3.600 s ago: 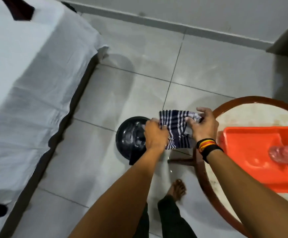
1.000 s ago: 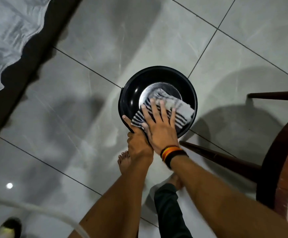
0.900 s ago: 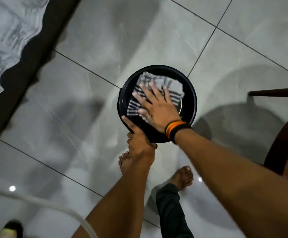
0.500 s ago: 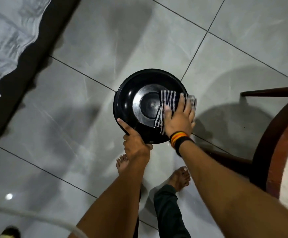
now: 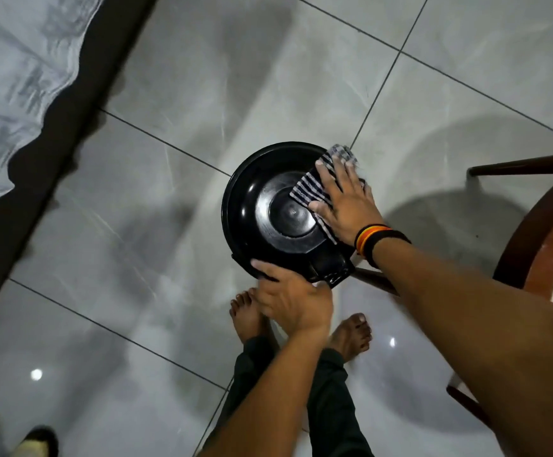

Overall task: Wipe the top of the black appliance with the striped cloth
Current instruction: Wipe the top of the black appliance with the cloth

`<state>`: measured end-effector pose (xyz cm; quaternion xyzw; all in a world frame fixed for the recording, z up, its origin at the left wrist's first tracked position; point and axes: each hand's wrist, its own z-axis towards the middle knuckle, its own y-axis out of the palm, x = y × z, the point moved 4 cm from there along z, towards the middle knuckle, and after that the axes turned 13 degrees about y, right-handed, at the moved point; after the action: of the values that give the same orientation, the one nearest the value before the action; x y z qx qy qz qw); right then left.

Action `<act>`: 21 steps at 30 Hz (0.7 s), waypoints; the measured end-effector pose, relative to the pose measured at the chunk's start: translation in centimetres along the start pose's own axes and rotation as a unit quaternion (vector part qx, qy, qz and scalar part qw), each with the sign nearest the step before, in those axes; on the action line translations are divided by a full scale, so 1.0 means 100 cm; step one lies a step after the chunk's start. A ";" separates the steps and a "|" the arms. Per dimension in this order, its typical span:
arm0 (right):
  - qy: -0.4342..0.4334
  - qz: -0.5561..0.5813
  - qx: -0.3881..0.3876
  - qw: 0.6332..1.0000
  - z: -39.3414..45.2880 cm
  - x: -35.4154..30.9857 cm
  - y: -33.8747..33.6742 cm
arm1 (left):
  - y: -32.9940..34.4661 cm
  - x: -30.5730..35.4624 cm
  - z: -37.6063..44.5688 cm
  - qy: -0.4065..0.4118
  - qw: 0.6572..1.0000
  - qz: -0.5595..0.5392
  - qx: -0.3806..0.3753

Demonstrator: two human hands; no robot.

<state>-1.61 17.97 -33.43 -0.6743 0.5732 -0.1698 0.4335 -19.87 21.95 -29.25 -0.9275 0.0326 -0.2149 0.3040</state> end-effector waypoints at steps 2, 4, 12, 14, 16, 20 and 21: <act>0.000 -0.001 -0.001 1.000 0.000 0.001 -0.001 | -0.041 0.008 0.028 0.121 0.986 0.098 0.062; 0.003 0.002 0.015 1.000 -0.003 0.000 0.002 | -0.065 0.016 0.067 0.256 0.943 0.209 0.030; 0.029 0.076 0.063 0.995 -0.028 0.003 0.017 | -0.080 0.019 0.121 0.385 0.839 0.370 -0.107; 0.063 0.087 0.084 0.991 -0.047 -0.003 0.028 | -0.081 0.019 0.121 0.388 0.836 0.373 -0.102; 0.101 0.086 0.099 0.986 -0.063 -0.018 0.041 | -0.081 0.020 0.120 0.389 0.835 0.375 -0.103; 0.127 0.071 0.106 0.984 -0.070 -0.062 0.061 | -0.080 0.020 0.120 0.397 0.831 0.379 -0.085; 0.128 0.073 0.109 0.983 -0.069 -0.071 0.064 | -0.080 0.019 0.121 0.398 0.832 0.380 -0.077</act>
<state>-12.66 22.05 -32.54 -0.5521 0.6498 -0.2837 0.4387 -13.61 34.71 -32.63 -0.6969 0.5172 -0.4294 0.2498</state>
